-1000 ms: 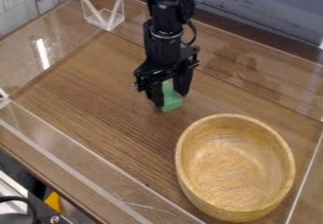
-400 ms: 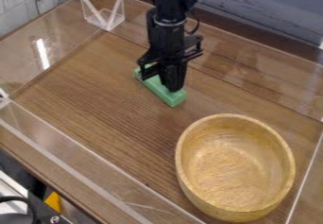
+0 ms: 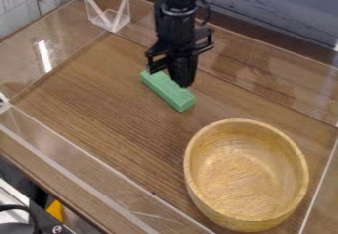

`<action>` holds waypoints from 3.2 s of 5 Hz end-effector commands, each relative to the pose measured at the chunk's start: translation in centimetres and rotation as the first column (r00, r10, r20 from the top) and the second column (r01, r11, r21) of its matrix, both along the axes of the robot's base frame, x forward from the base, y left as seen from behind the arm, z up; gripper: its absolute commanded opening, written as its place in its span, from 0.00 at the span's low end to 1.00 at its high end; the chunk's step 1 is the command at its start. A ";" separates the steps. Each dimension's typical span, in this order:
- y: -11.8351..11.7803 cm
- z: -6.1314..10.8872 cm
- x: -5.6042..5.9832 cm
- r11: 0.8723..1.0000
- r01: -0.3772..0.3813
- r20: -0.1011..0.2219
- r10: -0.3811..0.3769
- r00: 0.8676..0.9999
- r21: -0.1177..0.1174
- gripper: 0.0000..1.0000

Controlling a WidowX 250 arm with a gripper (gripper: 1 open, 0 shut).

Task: Put the green block in the brown bowl

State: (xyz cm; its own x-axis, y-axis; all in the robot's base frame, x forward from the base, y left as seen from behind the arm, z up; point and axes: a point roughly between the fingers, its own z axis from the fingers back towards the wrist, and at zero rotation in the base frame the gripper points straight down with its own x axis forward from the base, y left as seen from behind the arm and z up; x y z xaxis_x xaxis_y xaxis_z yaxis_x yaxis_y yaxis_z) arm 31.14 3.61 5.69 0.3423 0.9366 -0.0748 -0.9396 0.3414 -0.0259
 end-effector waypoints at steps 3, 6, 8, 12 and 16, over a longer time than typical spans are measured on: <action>1.0 1.1 1.2 0.997 -0.074 0.070 0.074 0.995 -0.001 1.00; 2.1 -1.1 1.0 0.989 -0.148 0.035 0.148 0.988 0.015 1.00; 2.1 -2.1 1.0 0.989 -0.148 0.022 0.147 0.989 0.023 0.00; 1.7 0.9 1.6 0.996 -0.094 0.027 0.094 0.995 -0.010 0.00; 2.0 4.7 2.8 0.996 -0.079 0.045 0.080 0.996 -0.040 0.00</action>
